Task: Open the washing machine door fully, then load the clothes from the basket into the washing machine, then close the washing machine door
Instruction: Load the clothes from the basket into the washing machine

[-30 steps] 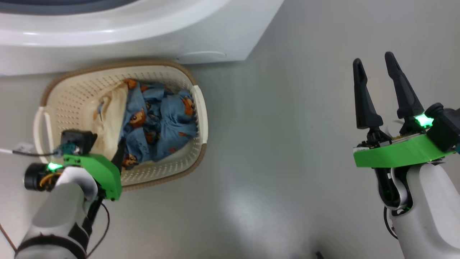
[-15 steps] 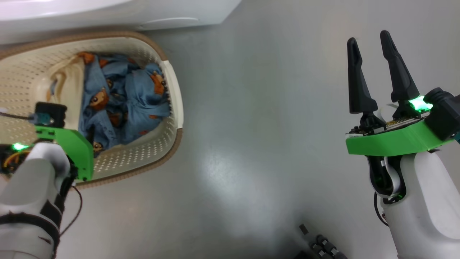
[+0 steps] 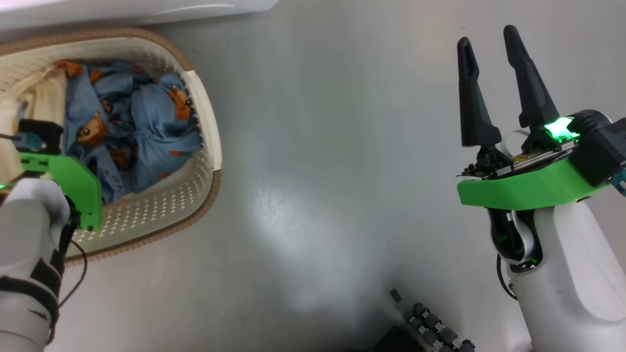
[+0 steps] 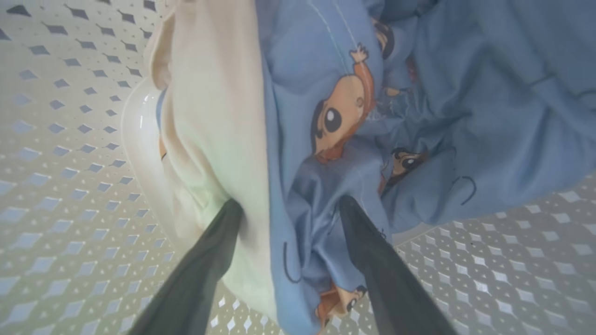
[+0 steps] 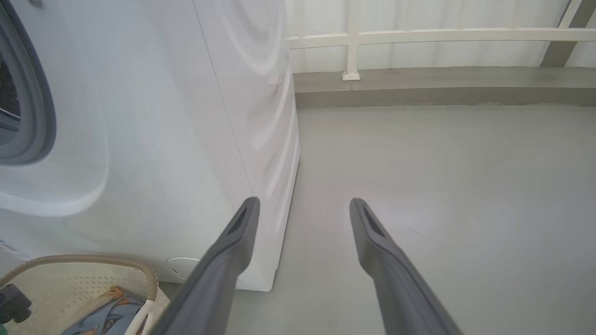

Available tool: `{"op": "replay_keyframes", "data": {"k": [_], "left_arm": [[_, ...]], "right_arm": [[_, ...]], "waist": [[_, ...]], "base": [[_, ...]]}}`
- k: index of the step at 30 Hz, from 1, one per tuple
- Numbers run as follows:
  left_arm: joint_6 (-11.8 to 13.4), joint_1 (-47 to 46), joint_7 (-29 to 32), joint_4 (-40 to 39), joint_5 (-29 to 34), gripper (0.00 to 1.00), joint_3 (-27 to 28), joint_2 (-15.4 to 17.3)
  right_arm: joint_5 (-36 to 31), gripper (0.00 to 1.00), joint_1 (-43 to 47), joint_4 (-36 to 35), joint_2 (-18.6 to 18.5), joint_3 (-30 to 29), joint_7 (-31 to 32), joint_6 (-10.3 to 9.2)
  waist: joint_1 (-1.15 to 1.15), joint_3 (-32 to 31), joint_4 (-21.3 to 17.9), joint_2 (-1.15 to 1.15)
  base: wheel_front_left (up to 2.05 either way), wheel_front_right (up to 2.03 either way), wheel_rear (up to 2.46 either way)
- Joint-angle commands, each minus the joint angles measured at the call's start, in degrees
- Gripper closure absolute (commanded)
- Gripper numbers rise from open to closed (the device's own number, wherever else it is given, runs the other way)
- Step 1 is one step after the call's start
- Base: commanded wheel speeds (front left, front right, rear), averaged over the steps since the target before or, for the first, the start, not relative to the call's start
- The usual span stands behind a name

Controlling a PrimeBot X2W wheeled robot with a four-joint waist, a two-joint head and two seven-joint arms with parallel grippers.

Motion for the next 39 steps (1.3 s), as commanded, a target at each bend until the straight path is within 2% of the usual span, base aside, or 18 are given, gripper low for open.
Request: {"op": "replay_keyframes", "data": {"k": [1, 7, 8, 9, 10, 11, 22, 39], "left_arm": [[0.49, 0.16, -0.06, -0.28, 0.36, 0.00, 0.64, 2.70], [0.16, -0.07, 0.71, -0.25, 0.34, 0.00, -0.07, 3.34], [0.01, -0.09, 0.83, -0.25, 0.51, 0.03, -0.37, 3.40], [-0.05, -0.14, 0.86, -0.25, 0.55, 0.55, -0.53, 3.48], [-0.13, -0.17, 0.88, -0.25, 0.50, 0.81, -0.61, 3.49], [-0.29, -0.18, 0.90, -0.24, 0.43, 1.00, -0.69, 3.44], [-1.35, 0.69, -1.74, -0.24, -2.25, 1.00, 0.35, 2.03], [-3.60, 6.46, -13.67, -0.23, -8.11, 1.00, 3.62, -2.79]], "right_arm": [[-0.13, 0.00, 1.08, -1.51, 0.30, 1.44, -0.45, 0.25], [0.09, 0.00, 0.80, -1.52, 0.55, 2.54, -0.45, 0.25], [0.13, 0.00, 0.76, -1.52, 0.57, 2.67, -0.45, 0.25], [0.16, 0.00, 0.73, -1.53, 0.59, 2.76, -0.45, 0.25], [0.19, 0.00, 0.70, -1.54, 0.61, 2.81, -0.45, 0.25], [0.21, 0.00, 0.68, -1.54, 0.62, 2.83, -0.45, 0.25], [-0.12, 0.00, 1.06, -1.36, 0.68, 2.07, -0.45, 0.25], [-0.06, 0.00, 4.32, -0.57, -1.83, 0.26, -0.45, 0.25]], "waist": [[0.00, 0.38, -0.42, 0.00], [0.00, 0.88, -1.25, 0.00], [0.00, 0.90, -1.37, 0.00], [0.00, 0.90, -1.49, 0.00], [0.00, 0.86, -1.58, 0.00], [0.00, 0.78, -1.67, 0.00], [0.00, -2.17, -0.83, 0.00], [0.00, -13.17, 3.92, 0.00]], "base": [[0.00, 0.00, 0.00], [0.00, 0.00, 0.00], [0.00, 0.00, 0.00], [0.00, 0.00, 0.00], [0.00, 0.00, 0.00], [0.00, 0.00, 0.00], [0.00, 0.00, 0.00], [0.00, 0.00, 0.00]]}}
